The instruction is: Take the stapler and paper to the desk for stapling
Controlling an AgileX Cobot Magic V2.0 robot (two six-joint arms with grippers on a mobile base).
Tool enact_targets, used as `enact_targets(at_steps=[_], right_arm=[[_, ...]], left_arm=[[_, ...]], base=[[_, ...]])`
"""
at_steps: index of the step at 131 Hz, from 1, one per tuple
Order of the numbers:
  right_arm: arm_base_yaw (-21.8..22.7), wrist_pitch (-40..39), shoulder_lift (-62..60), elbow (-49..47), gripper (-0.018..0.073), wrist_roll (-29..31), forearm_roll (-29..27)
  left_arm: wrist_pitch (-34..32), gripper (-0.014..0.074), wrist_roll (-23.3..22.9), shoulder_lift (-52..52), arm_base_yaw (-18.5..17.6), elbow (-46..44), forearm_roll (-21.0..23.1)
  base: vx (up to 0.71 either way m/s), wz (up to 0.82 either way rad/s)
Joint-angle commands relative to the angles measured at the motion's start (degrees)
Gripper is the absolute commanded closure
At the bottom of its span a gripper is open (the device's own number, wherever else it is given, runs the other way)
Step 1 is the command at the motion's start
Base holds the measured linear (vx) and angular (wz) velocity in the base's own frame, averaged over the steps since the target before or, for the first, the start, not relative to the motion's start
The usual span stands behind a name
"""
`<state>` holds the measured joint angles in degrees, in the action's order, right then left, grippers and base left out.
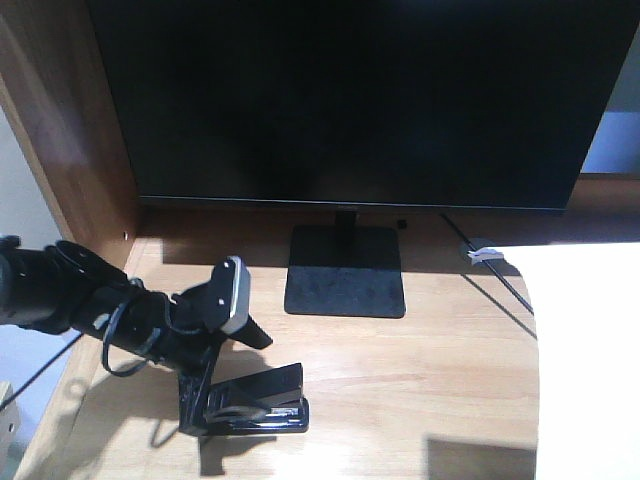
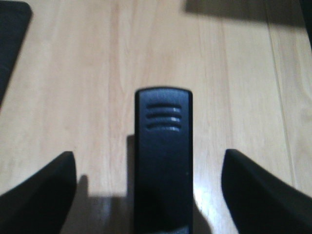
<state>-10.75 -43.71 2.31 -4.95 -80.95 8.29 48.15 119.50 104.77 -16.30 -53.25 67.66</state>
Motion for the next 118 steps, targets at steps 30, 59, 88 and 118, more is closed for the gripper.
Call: enact_targets(at_steps=[30,59,88,118], right_arm=[[0.25,-2.53,0.77,-1.41,0.0566,0.52,0.17],[0.25,-2.53,0.77,-1.41,0.0566,0.52,0.17],[0.25,-2.53,0.77,-1.41,0.0566,0.52,0.17],[0.25,-2.53,0.77,-1.41,0.0566,0.52,0.17]], left_arm=[[1.87,0.0338,-7.18,-8.3,-0.06,-1.34,2.38],[3.24,0.0574,-7.18,-8.95,-0.06,-1.34,2.6],[4.67,0.0604,-6.92,-8.95,-0.24,-1.34,6.9],[3.85,0.0604,-2.98,-8.06,-2.23,-1.34,9.0]], base=[[0.0,0.0],[0.0,0.0],[0.0,0.0],[0.0,0.0]])
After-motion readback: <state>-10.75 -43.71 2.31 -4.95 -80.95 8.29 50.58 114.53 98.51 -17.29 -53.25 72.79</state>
